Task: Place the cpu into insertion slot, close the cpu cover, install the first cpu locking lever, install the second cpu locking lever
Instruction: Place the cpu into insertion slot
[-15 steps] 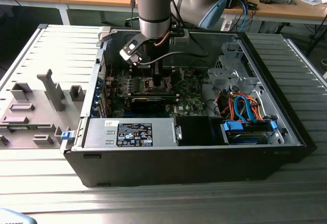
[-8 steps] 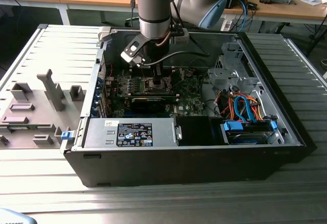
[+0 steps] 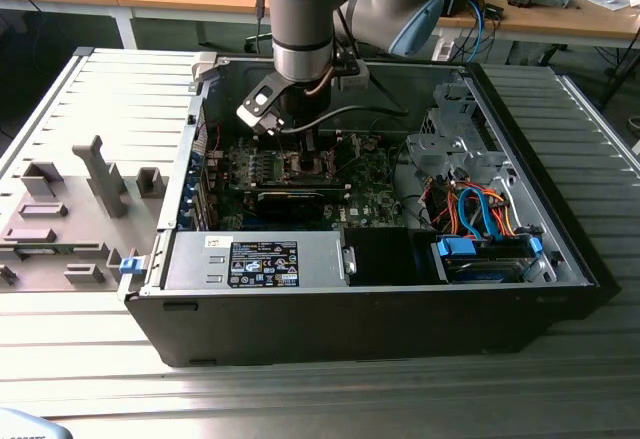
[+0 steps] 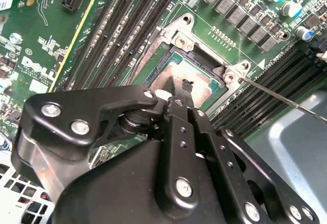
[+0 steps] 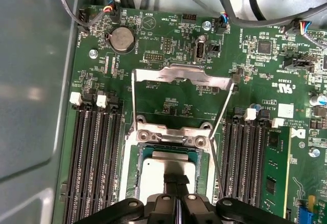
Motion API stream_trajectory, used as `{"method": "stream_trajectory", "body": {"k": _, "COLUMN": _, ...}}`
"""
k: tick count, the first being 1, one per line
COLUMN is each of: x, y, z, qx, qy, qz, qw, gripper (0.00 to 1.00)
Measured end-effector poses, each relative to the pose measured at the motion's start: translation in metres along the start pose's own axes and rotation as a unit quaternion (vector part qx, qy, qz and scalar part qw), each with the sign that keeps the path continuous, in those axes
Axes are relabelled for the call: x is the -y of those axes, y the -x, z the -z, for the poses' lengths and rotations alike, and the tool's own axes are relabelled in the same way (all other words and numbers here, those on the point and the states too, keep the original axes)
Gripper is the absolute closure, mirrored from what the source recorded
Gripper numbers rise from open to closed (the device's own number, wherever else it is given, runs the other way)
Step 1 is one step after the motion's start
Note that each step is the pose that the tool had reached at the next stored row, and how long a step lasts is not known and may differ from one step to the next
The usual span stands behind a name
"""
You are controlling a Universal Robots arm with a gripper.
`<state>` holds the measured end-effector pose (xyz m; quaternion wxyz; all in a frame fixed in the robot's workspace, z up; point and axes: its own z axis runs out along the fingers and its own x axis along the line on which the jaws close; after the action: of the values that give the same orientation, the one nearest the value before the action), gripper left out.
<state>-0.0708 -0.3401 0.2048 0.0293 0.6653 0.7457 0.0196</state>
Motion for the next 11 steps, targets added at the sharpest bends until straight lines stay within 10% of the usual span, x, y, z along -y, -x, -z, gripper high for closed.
{"method": "stream_trajectory", "body": {"k": 5, "x": 0.0000, "y": -0.0001, "z": -0.0009, "qx": -0.0004, "qy": 0.0002, "qz": 0.000, "qw": 1.00000, "gripper": 0.89}}
{"method": "stream_trajectory", "body": {"k": 11, "x": -0.0021, "y": 0.0004, "z": 0.0209, "qx": -0.0003, "qy": 0.0001, "qz": 0.000, "qw": 1.00000, "gripper": 0.89}}
